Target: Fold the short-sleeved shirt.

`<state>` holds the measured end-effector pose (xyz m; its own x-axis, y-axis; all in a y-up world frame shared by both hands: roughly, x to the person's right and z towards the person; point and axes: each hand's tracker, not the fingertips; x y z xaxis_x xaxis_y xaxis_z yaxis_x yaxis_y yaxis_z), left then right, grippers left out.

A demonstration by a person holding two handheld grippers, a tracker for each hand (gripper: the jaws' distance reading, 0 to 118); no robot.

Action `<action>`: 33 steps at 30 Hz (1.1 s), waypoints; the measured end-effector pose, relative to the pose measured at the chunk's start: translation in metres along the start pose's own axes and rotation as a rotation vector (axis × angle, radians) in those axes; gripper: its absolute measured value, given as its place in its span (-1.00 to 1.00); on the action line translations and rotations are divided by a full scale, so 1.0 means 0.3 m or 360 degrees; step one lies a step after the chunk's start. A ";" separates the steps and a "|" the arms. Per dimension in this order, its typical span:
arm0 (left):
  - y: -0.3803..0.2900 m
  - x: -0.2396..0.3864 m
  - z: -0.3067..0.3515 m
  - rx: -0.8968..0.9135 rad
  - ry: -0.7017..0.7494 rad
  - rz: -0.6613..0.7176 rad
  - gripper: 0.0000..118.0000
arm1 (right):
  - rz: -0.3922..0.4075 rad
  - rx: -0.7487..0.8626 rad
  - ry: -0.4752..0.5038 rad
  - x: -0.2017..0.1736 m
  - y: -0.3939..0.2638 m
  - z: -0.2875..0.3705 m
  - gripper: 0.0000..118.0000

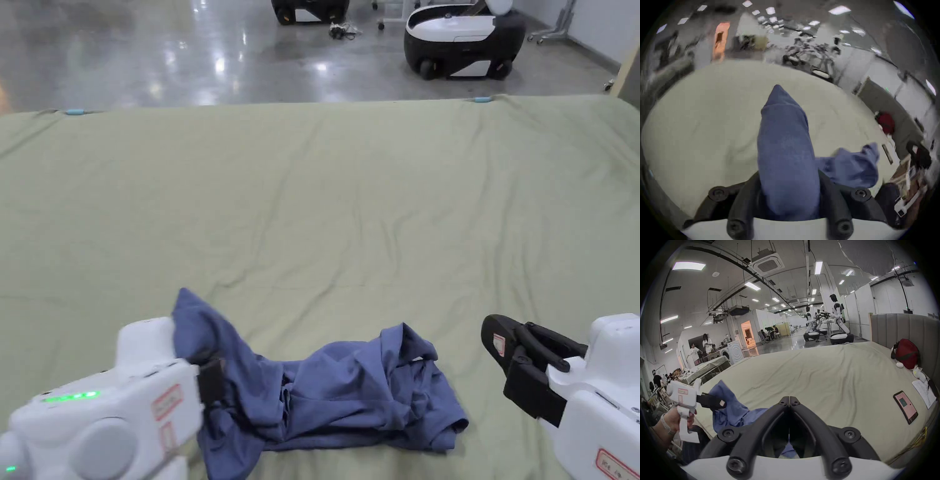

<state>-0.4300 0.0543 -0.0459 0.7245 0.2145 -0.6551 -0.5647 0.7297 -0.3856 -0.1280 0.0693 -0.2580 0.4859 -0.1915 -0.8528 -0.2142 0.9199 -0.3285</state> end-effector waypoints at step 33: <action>-0.212 0.520 -0.348 -0.0435 -0.0967 0.0221 -0.73 | -0.0141 -0.0180 -0.0045 0.075 -0.034 0.020 -0.95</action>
<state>-0.3223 -0.0262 -0.1913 0.6864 0.6791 -0.2601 -0.6903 0.4959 -0.5268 -0.1097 0.0575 -0.2715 0.5307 -0.2591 -0.8070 -0.2627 0.8550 -0.4473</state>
